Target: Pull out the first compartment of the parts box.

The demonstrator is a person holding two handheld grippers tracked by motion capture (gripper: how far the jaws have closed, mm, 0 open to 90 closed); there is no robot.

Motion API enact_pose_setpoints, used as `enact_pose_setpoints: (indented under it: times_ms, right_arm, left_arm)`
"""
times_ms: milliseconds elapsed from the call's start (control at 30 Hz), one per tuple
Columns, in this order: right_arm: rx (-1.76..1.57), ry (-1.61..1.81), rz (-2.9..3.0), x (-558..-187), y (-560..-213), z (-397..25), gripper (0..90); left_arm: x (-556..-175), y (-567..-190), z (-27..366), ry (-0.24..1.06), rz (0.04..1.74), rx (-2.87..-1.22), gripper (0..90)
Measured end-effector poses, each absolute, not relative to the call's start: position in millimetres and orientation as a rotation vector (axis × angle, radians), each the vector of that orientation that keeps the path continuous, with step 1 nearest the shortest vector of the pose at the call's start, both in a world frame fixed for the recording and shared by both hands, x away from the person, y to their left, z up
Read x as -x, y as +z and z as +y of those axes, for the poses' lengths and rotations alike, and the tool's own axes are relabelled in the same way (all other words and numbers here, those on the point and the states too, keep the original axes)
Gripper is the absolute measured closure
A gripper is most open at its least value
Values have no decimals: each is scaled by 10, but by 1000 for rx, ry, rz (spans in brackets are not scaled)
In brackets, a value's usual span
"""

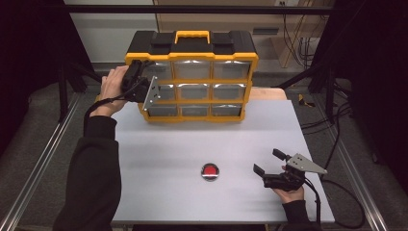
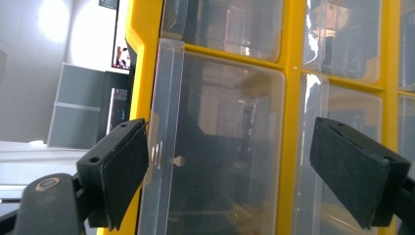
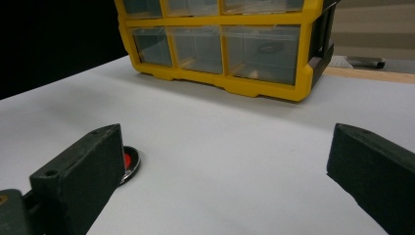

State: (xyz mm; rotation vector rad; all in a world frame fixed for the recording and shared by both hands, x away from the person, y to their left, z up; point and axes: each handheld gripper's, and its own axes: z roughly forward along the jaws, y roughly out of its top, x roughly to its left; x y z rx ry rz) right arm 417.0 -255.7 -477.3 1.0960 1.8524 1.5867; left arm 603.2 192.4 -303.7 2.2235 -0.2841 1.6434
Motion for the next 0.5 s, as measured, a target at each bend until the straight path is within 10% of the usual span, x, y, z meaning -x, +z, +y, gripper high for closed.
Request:
enact_pose_setpoints:
  times_ms: [500]
  right_arm:
    - [-1095,1584,1850,-4171,-4773,-2560,14]
  left_arm:
    - [-6041,-3052,1973,1739,-328,-2210,230]
